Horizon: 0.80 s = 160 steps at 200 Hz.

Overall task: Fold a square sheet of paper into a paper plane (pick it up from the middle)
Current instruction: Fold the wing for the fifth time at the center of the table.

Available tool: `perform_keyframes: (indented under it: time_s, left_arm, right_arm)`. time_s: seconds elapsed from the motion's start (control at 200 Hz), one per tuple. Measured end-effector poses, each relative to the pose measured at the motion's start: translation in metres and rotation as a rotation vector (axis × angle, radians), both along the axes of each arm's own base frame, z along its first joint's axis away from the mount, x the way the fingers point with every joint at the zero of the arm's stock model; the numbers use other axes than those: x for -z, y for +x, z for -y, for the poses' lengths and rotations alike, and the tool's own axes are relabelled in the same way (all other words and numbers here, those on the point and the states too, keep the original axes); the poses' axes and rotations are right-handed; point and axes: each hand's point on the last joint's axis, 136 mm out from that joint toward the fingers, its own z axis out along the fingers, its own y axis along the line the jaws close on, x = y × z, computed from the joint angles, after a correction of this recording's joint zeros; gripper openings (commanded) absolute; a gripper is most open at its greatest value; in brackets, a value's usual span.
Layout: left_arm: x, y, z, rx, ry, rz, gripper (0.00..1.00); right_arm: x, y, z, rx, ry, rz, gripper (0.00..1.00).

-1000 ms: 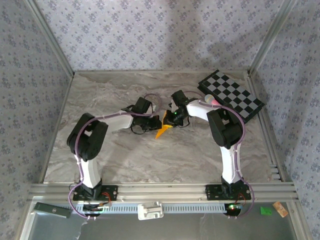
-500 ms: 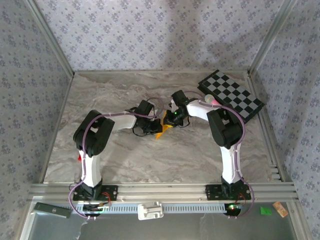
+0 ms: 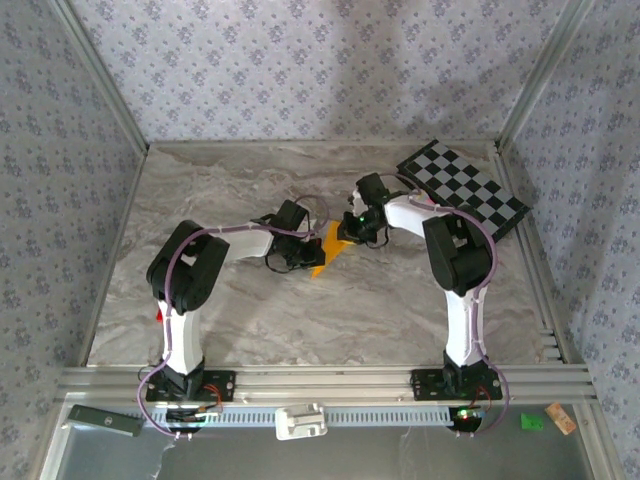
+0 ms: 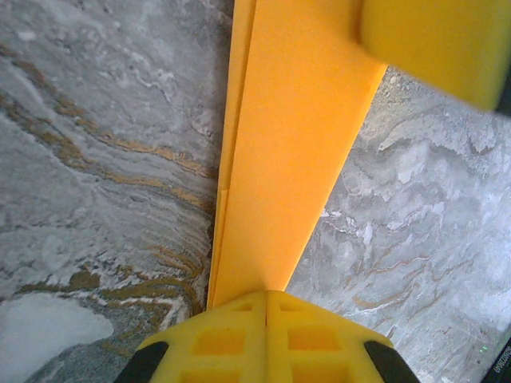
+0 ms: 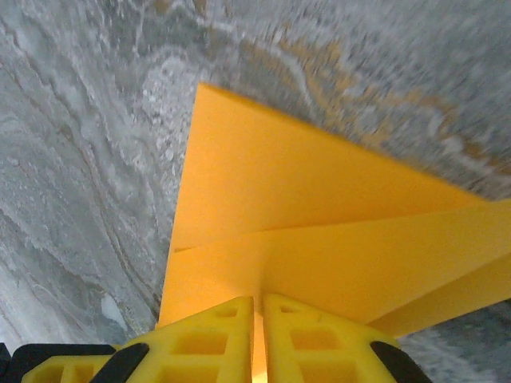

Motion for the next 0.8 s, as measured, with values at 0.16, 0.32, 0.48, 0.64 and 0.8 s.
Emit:
perform_keyframes:
  time_s: [0.16,0.32,0.48,0.64,0.8]
  left_arm:
    - [0.0,0.0,-0.001,-0.001,0.004,-0.003,0.0]
    - [0.0,-0.001,-0.001,-0.001,0.009,-0.007,0.0]
    - [0.001,-0.001,-0.001,-0.003,0.014,-0.005,0.0]
    - [0.003,-0.002,-0.002,-0.003,0.014,-0.008,0.0]
    - [0.003,-0.003,-0.002,-0.002,0.002,0.006,0.0]
  right_arm:
    - [0.001,0.003,0.004,0.003,-0.016,0.012,0.13]
    - [0.003,0.006,0.009,0.018,-0.048,0.024,0.12]
    - [0.004,0.01,0.014,0.039,-0.058,0.027,0.12]
    - [0.006,0.014,0.019,0.056,-0.033,0.032,0.13]
    - [0.006,0.021,0.027,0.078,0.033,0.038,0.13]
